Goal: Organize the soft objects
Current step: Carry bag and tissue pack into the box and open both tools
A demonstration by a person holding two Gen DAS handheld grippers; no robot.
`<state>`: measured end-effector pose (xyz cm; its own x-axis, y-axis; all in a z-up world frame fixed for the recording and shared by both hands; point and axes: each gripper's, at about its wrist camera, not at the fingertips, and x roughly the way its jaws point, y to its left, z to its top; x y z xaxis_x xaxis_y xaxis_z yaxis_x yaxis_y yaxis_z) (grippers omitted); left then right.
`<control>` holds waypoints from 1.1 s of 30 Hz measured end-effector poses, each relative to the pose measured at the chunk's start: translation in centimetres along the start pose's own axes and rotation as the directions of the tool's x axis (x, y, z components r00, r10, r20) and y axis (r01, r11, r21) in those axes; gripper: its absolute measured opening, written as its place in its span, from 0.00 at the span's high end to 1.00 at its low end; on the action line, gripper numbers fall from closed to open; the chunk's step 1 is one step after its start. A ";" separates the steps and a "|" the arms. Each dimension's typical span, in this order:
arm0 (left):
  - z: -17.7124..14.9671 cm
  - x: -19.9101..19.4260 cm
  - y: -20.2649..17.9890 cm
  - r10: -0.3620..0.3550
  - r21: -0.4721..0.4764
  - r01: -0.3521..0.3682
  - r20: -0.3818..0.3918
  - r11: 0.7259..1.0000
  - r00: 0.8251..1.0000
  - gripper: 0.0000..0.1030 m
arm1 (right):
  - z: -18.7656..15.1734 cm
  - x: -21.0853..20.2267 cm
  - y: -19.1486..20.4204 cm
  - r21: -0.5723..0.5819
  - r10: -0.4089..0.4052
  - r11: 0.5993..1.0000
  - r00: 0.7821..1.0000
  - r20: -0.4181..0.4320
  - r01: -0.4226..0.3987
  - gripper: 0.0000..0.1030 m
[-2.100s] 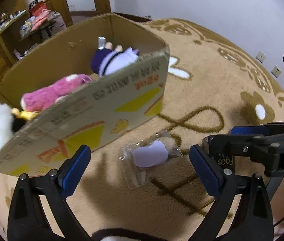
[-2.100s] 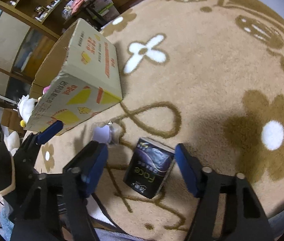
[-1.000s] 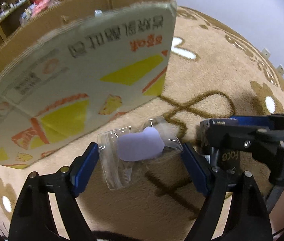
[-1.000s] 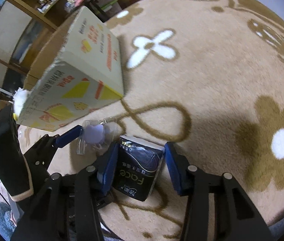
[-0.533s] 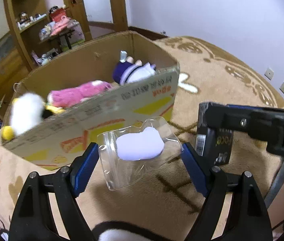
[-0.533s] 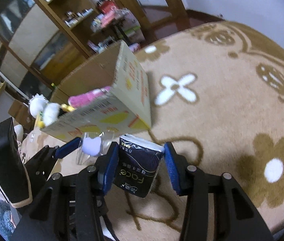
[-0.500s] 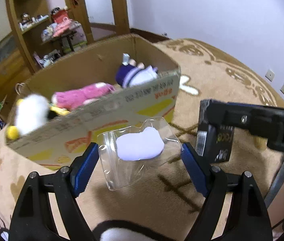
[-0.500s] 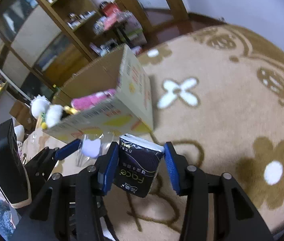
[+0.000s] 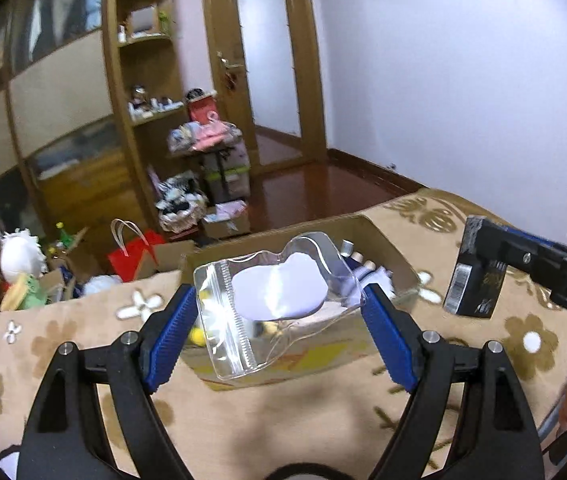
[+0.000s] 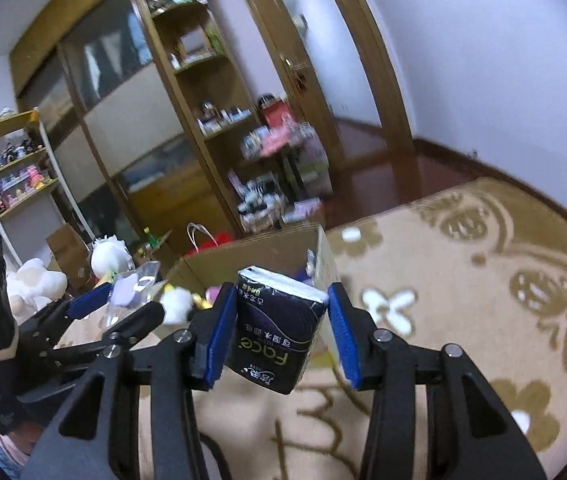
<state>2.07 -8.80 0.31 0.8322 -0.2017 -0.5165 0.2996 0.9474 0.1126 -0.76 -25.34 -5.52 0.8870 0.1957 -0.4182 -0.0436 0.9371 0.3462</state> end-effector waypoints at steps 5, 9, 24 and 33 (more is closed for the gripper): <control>0.7 -0.5 1.8 0.034 -0.029 -0.033 0.028 0.999 0.999 0.20 | 1.5 0.5 1.9 -0.079 0.003 0.997 0.998 0.056 0.001 0.52; 1.4 -0.2 2.9 0.054 -0.031 -0.052 0.050 0.998 0.997 0.20 | 2.5 1.4 3.6 -0.142 -0.002 0.990 0.997 0.079 0.013 0.52; 2.2 3.6 5.4 0.064 -0.029 -0.064 0.003 0.998 0.998 0.20 | 3.0 7.2 6.4 -0.266 -0.005 0.964 0.998 0.068 0.023 0.52; 1.7 7.0 5.7 0.049 -0.038 -0.052 -0.073 0.998 0.996 0.20 | 1.8 9.6 5.6 -0.273 -0.049 0.961 0.999 0.023 0.053 0.52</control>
<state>10.39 -5.28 -1.21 0.8098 -0.1362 -0.5707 0.2379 0.9654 0.1072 8.32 -18.71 -6.12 0.8985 0.1430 -0.4150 -0.1199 0.9894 0.0814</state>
